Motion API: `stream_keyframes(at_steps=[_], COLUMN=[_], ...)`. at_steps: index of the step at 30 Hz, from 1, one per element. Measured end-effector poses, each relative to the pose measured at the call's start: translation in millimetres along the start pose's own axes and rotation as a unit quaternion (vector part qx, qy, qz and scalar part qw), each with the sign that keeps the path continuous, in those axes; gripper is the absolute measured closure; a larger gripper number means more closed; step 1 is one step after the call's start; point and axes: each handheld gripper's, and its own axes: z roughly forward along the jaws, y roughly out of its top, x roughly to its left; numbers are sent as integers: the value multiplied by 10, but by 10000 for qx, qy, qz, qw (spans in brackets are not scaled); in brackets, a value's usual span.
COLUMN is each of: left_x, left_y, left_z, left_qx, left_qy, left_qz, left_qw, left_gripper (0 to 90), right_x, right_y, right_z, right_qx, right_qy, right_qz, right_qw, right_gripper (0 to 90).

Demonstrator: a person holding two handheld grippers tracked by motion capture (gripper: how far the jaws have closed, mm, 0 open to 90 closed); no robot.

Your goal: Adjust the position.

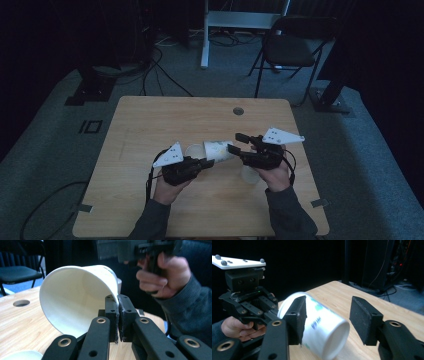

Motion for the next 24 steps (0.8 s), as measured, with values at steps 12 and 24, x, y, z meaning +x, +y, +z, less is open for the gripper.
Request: stream_keyframes(at_steps=[12,24], left_x=[-41,-6], left_y=[-35,13], left_z=[-1,-208], left_qx=[600,992], left_qy=[230,625], left_qz=[206,381], left_qw=[9977,9924], left_gripper=[873,872], right_x=[187,141], right_y=[-20,-85], right_z=[156,60], right_qx=[269,255], right_qy=[-452,-510], right_qz=[-488,-411], right_qw=[9974,9975], right_gripper=[506,485])
